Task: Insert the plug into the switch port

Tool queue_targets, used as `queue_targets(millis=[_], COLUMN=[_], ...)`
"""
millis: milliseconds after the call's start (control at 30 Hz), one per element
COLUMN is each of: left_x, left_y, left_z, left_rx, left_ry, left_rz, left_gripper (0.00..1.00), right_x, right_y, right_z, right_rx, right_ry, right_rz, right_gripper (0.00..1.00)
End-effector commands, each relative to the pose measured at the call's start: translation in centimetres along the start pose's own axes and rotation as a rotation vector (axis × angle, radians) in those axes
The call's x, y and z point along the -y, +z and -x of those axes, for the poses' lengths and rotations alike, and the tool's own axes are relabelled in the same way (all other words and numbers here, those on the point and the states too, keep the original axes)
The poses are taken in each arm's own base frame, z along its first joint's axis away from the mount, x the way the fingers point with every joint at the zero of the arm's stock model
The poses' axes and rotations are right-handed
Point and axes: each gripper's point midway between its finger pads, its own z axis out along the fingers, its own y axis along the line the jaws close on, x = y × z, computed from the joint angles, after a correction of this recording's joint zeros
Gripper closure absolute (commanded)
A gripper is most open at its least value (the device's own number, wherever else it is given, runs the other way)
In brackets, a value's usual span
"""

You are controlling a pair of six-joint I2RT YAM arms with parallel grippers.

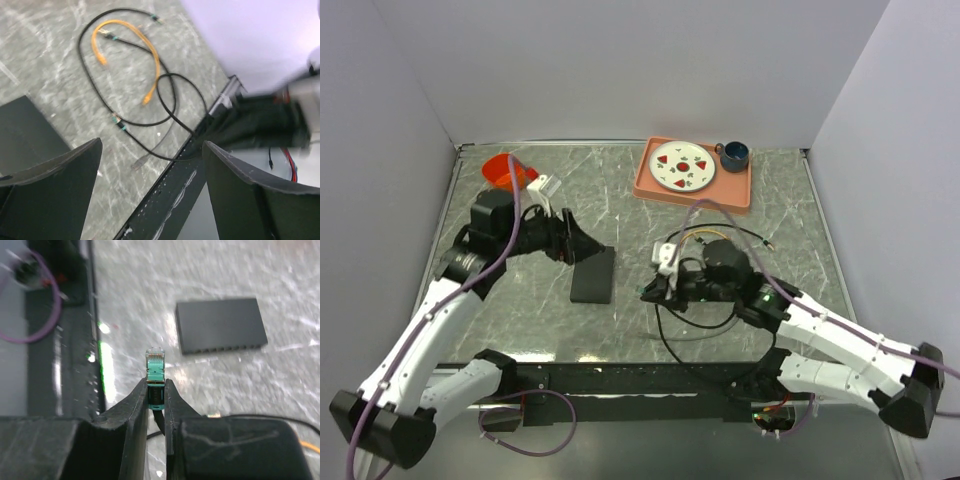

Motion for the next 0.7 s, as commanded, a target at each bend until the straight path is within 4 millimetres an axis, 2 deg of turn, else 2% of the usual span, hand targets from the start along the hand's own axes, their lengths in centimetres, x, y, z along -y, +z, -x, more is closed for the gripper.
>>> queue_targets(millis=[0,67,100,167,200,233,367,433,500,533,667], left_x=[5.2,7.4,8.1,10.1,10.3,11.2,13.8,15.5,16.9,18.0,20.2], left_y=[-2.5,-3.9,-4.3,-5.5,-5.5,-5.9,-5.3,-4.9,-4.8,-4.6,-4.1], left_z=[1.4,2.1,1.8,2.0,1.7,1.7,1.0,0.2,0.0,-0.7,-1.7], left_rx=[0.140,0.215,0.218,0.268,0.265,0.274,0.263,0.242,0.246,0.224,0.225], left_ry=[0.197,0.286,0.310,0.390,0.397,0.434,0.501,0.521,0.561,0.569,0.652], left_rz=[-0.215,-0.284,-0.320,-0.389,-0.404,-0.448,-0.570,-0.642,-0.697,-0.743,-0.804], left_gripper=[0.14,0.17,0.17,0.18,0.18,0.21,0.28,0.31,0.31,0.33,0.35], right_x=[-2.7,-2.8,-3.7,-4.3,-4.6,-5.7,-7.5,-8.0,-8.0,-8.1,-8.5], right_y=[-3.3,-4.5,-5.1,-6.0,-6.2,-7.2,-9.3,-9.8,-10.1,-10.2,-10.9], right_z=[5.2,6.3,6.7,7.8,8.0,8.8,10.1,9.9,10.2,10.1,10.4], right_rx=[0.208,0.239,0.253,0.275,0.281,0.307,0.330,0.323,0.314,0.306,0.299], right_ry=[0.039,0.048,0.048,0.044,0.050,0.027,0.024,0.016,0.015,0.020,0.002], right_rz=[0.289,0.352,0.428,0.498,0.539,0.629,0.839,0.903,0.923,0.934,0.969], right_gripper=[1.00,1.00,1.00,1.00,1.00,1.00,1.00,1.00,1.00,1.00,1.00])
